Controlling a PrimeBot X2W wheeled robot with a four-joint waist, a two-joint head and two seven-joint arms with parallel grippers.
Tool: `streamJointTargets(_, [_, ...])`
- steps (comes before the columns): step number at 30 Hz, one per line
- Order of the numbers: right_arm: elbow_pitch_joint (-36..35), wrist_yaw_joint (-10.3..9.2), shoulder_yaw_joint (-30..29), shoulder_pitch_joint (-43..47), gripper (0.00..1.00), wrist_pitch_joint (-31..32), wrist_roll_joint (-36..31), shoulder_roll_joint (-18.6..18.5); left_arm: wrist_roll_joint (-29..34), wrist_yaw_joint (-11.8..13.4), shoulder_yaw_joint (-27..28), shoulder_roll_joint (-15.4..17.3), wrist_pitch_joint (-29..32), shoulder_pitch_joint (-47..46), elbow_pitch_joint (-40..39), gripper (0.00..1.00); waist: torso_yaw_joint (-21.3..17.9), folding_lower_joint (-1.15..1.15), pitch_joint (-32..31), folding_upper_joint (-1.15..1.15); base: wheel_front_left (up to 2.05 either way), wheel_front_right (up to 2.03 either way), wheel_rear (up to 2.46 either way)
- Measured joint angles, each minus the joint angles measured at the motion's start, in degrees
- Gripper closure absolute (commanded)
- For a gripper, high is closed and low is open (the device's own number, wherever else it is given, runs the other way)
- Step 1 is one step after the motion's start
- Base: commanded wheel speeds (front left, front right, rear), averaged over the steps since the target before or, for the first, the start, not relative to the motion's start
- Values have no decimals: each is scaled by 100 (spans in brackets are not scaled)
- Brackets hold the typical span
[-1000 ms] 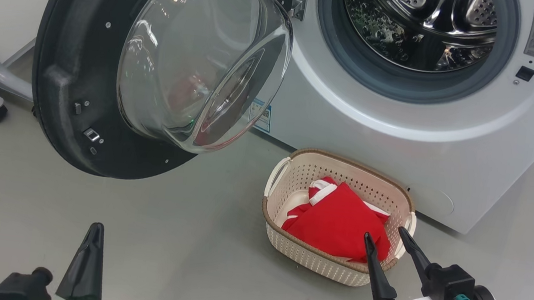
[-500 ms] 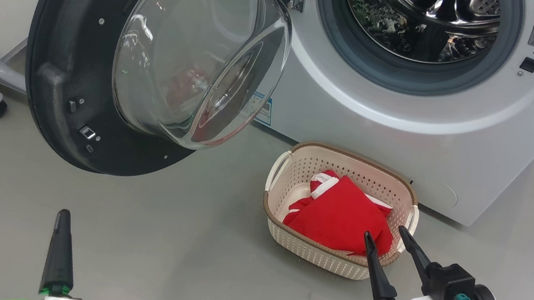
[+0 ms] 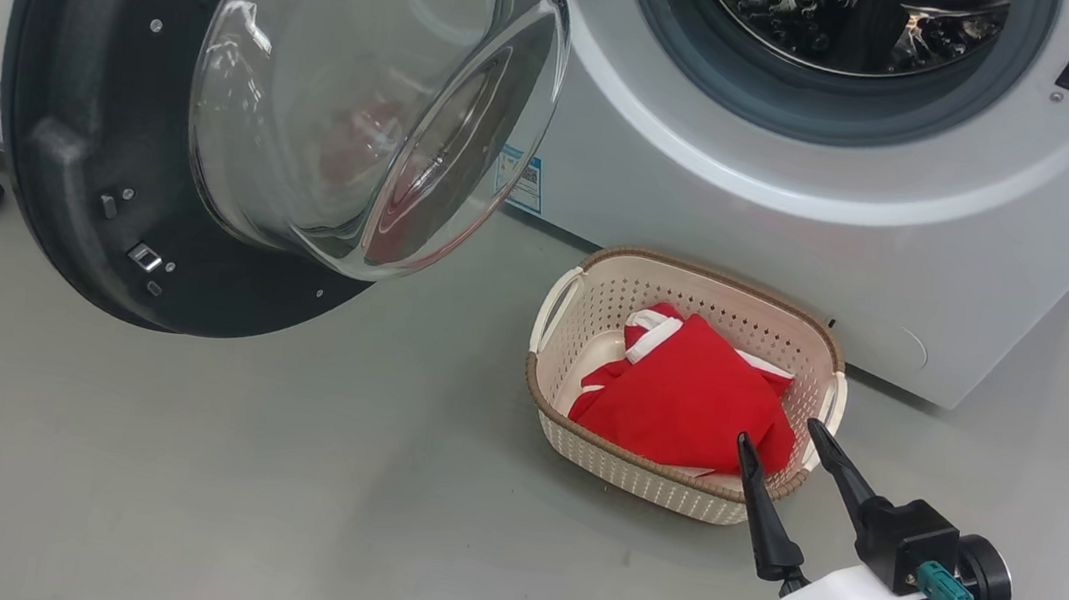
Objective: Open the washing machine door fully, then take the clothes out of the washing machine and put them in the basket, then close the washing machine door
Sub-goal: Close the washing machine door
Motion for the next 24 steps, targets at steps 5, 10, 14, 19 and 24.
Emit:
streamJointTargets(5, [-2,3,54,-97,0,0,-47,-22,-227,105,474,668,238,-471,493,100,-81,0,121,0,0,0,0])
streamJointTargets(10, [-11,3,40,-187,0,0,-48,-56,-509,442,558,1051,573,-1007,1094,100,-190,0,238,0,0,0,0])
streamJointTargets(14, [-3,11,57,-265,0,0,-51,-63,-761,750,700,1351,772,-1365,1619,100,-291,0,306,0,0,0,0])
streamJointTargets(19, [7,21,60,-361,0,0,-60,-79,-803,1096,731,1666,960,-1633,2181,100,-431,0,383,0,0,0,0])
streamJointTargets(24, [18,52,49,-382,0,0,-60,-102,-702,1216,380,1942,1260,-1835,2624,100,-550,0,443,0,0,0,0])
